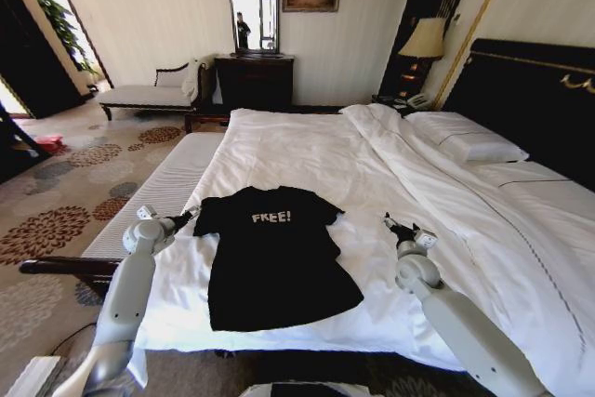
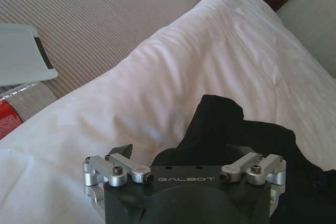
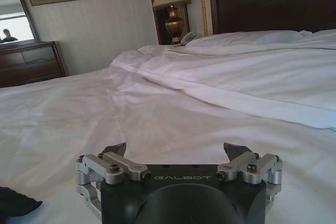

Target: Fold the clothes on the bed.

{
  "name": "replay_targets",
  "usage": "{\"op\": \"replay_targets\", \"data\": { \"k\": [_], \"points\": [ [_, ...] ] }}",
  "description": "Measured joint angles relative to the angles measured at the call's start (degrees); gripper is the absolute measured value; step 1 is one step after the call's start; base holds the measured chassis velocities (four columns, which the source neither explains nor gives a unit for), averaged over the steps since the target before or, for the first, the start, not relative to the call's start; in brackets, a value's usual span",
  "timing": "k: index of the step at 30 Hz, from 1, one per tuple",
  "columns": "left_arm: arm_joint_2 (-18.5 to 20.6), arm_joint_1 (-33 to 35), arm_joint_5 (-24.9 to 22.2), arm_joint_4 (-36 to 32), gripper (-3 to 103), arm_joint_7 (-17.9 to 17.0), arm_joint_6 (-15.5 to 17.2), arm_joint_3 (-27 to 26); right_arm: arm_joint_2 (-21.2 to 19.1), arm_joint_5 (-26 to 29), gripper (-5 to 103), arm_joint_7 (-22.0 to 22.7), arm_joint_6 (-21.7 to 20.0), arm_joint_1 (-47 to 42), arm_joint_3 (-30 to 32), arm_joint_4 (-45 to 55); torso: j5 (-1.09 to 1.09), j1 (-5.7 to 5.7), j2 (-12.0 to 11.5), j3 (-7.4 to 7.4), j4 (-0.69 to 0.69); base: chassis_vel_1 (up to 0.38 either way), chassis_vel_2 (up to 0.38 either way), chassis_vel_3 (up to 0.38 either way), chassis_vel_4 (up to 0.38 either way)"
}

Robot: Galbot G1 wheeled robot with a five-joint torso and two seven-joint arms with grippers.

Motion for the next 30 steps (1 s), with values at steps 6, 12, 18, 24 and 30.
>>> {"op": "replay_targets", "data": {
  "k": [6, 12, 18, 24, 30],
  "points": [
    [-1.2, -2.4, 2.2, 3.9, 100, 1.1, -0.6, 1.6, 0.0, 0.0, 100, 0.0, 0.0, 0.1, -0.3, -0.2, 0.0, 0.01, 0.0, 0.0, -0.01, 0.0, 0.0, 0.0, 0.0],
    [-1.7, -2.7, 2.1, 3.8, 103, 1.1, -0.5, 2.3, 0.0, 0.0, 100, 0.0, -0.1, 0.0, -0.1, -0.3, 0.0, 0.0, 0.0, 0.0, -0.01, 0.0, 0.0, 0.0, 0.0],
    [-1.3, -1.3, 2.4, 2.6, 84, 1.6, -0.6, 2.0, 0.0, 0.0, 100, -0.1, -0.1, -0.1, 0.2, -0.4, 0.0, 0.0, 0.0, 0.0, 0.01, 0.0, 0.0, 0.0, 0.0],
    [-1.7, -1.3, 3.7, 3.1, 62, 2.7, -1.7, 2.0, 0.1, -0.2, 100, -0.1, -0.1, -0.1, -0.2, -0.3, 0.0, 0.01, 0.0, 0.0, 0.0, 0.0, 0.0, 0.0, 0.0],
    [-1.6, -0.7, 3.7, 0.8, 40, 2.7, -1.8, 2.0, 0.1, -0.2, 100, 0.0, -0.1, -0.2, -0.1, -0.1, 0.0, 0.0, 0.0, 0.0, -0.01, 0.0, 0.0, 0.0, 0.0]
  ]
}}
